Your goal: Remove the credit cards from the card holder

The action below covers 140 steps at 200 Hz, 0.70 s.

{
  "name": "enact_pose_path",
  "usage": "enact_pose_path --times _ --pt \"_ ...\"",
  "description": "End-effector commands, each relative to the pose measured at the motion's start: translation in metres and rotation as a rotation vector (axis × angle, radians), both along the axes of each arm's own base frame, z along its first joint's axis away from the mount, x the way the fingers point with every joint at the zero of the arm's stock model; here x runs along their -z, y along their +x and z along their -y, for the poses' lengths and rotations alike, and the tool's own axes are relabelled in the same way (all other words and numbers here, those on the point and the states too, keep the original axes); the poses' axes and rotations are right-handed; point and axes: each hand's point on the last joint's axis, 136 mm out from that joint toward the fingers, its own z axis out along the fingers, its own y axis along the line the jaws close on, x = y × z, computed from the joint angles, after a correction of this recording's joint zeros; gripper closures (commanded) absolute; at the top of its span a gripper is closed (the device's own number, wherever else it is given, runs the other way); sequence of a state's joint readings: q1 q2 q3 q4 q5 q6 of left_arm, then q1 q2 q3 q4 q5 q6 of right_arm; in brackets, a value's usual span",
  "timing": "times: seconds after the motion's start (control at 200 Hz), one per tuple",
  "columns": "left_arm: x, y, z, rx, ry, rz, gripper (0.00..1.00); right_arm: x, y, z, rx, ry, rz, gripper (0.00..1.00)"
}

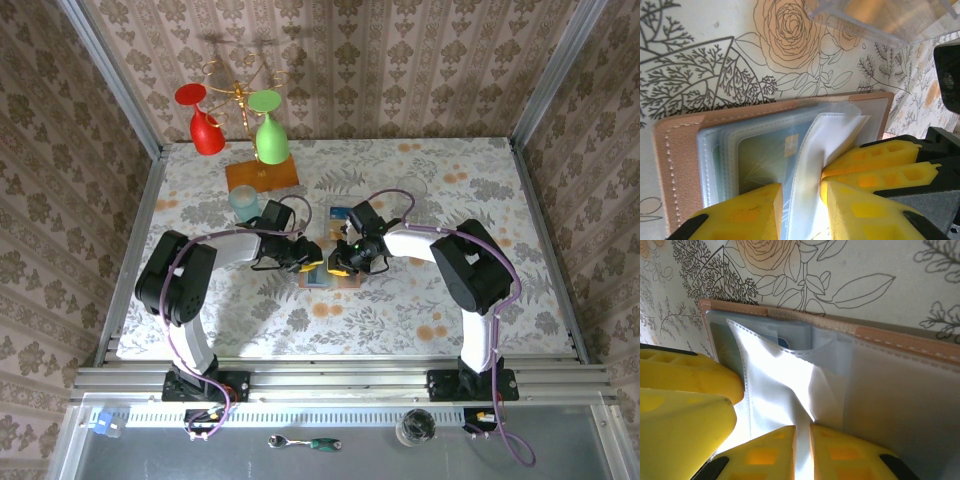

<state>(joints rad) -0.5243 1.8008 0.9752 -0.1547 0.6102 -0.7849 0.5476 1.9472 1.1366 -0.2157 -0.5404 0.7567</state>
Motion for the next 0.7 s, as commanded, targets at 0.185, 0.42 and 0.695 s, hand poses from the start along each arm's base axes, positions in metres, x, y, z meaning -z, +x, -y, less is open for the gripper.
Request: enact_pose_path --times 0.185,0.42,0.695 --pt "-0.003 0.000 0.013 0.044 -0.015 -0.007 0.72 -0.002 -0.007 0.001 -0.001 0.016 -0.018 0.84" --pt "-0.002 -0.002 0.009 0.047 0.012 -0.006 0.72 -0.003 -0.007 0.001 -0.003 0.019 -0.017 0.84" --pt "-0.003 -0.003 0.001 0.053 0.077 0.018 0.70 0.000 -0.008 0.001 -0.004 0.017 -0.022 0.84"
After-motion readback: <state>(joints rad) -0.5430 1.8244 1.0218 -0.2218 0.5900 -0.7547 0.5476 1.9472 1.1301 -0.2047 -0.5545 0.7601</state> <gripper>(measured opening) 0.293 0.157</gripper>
